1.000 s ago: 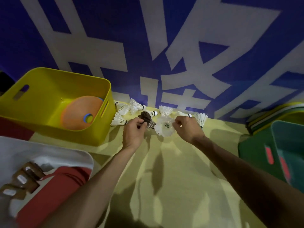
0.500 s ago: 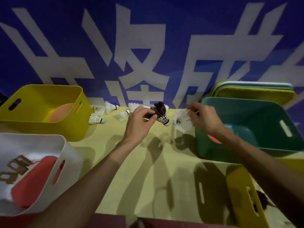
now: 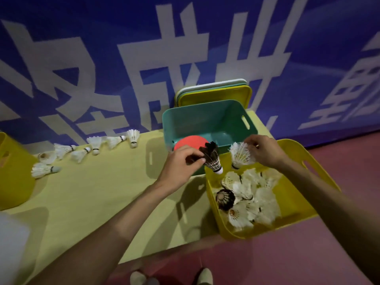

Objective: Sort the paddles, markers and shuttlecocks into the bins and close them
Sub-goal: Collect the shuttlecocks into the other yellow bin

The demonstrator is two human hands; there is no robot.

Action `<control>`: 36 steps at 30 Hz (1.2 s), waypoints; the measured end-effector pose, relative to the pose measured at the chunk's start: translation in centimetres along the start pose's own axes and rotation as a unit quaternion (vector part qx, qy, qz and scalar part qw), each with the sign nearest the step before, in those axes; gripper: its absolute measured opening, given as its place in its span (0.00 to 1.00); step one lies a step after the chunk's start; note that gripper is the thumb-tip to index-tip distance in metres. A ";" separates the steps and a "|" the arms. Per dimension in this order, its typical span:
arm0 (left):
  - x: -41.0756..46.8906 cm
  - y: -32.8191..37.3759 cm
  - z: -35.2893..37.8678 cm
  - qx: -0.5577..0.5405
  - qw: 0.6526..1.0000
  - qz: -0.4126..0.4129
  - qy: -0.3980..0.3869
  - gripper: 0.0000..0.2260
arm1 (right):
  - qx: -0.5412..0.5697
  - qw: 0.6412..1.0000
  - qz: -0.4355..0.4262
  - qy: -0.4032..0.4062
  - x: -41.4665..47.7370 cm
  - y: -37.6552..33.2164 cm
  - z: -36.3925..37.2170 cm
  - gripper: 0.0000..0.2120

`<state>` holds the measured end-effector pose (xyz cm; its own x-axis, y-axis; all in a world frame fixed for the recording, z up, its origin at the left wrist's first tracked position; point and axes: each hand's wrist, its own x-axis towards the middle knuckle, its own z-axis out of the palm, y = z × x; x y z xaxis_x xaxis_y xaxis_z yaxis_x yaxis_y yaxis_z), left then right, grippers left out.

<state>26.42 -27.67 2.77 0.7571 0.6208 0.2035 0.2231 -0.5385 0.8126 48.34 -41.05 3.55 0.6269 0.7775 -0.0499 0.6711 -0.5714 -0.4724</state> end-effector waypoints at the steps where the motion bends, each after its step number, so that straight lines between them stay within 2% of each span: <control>1: 0.0 0.5 0.9 0.002 1.000 0.008 -0.014 0.05 | -0.008 1.000 0.005 -0.011 -0.5 0.9 -0.2 0.12; 6: 0.3 2.3 4.3 0.015 0.996 0.013 -0.091 0.05 | -0.096 0.991 -0.037 -0.082 -2.6 4.0 -1.8 0.14; 10: 0.0 3.2 5.7 -0.099 0.962 -0.029 -0.254 0.10 | -0.181 0.974 -0.007 -0.135 -3.3 6.1 -2.6 0.18; 12: -0.2 3.3 6.0 -0.087 0.956 -0.024 -0.280 0.11 | -0.211 0.968 0.012 -0.137 -3.4 6.5 -2.8 0.16; 17: 0.1 2.1 4.9 -0.069 0.969 -0.030 -0.235 0.11 | -0.188 0.974 -0.008 -0.124 -2.7 5.0 -2.0 0.13; 24: 0.5 0.2 0.7 -0.129 0.983 -0.062 -0.112 0.11 | -0.016 0.991 -0.067 -0.118 -0.3 -1.0 0.6 0.12; 27: 0.2 -1.6 -2.9 -0.128 0.985 -0.094 -0.060 0.11 | 0.047 0.988 -0.089 -0.120 1.4 -4.8 2.3 0.10; 30: -0.3 -3.8 -7.1 -0.117 0.985 -0.127 0.000 0.11 | 0.047 0.983 -0.136 -0.110 3.4 -9.8 4.3 0.11; 36: -2.1 -9.6 -15.2 -0.113 0.965 -0.213 0.098 0.11 | 0.097 0.961 -0.179 -0.190 6.7 -20.6 10.1 0.11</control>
<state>13.36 -15.14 2.82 0.4901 0.8665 -0.0942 0.3316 -0.0854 0.9395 34.68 -21.39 4.06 0.1560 0.9758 -0.1536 0.7071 -0.2189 -0.6724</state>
